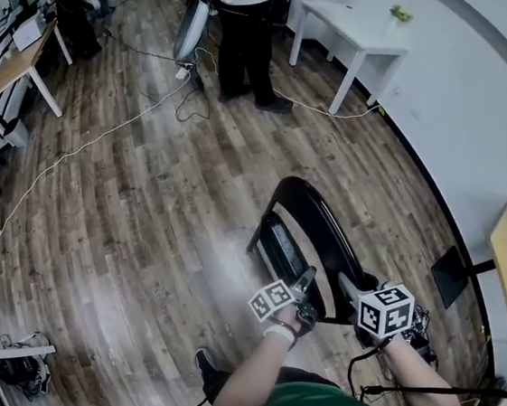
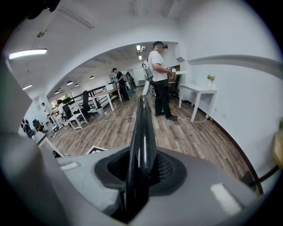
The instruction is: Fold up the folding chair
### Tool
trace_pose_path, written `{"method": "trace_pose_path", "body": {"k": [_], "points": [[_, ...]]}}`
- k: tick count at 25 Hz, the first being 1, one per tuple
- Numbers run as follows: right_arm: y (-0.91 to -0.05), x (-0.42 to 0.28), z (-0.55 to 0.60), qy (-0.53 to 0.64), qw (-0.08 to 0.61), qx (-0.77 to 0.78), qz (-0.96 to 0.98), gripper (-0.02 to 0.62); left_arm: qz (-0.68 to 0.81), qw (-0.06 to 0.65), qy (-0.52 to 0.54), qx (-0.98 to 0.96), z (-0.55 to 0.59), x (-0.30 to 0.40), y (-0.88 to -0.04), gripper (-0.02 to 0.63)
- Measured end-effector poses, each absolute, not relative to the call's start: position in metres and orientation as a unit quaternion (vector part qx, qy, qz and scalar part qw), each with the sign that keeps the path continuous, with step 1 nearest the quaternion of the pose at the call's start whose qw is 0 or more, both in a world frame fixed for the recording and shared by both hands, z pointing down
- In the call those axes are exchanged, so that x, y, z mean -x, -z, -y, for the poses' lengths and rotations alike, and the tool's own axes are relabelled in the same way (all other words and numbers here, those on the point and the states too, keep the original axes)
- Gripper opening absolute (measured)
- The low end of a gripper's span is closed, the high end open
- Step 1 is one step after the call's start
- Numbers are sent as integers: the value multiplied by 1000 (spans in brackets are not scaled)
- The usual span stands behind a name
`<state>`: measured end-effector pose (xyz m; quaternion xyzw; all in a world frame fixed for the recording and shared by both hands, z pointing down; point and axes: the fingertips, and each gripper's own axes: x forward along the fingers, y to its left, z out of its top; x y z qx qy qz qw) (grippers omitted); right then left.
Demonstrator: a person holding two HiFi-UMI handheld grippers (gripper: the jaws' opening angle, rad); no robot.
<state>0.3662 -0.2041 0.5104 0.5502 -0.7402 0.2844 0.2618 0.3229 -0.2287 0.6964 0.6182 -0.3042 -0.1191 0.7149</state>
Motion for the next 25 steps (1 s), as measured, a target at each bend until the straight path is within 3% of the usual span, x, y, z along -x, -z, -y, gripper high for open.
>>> {"method": "trace_pose_path", "body": {"k": [11,18,25], "points": [[-506,-384,208,-292,249,-533,754,94,296,677,30,-673,224,-346,-688,382],[-506,-379,208,-279,257,-538,753,92,338,650,12,-680,219,-294,-688,382],[-508,-398,208,-275,259,-537,754,95,343,549,21,-762,232,-241,-591,382]]}}
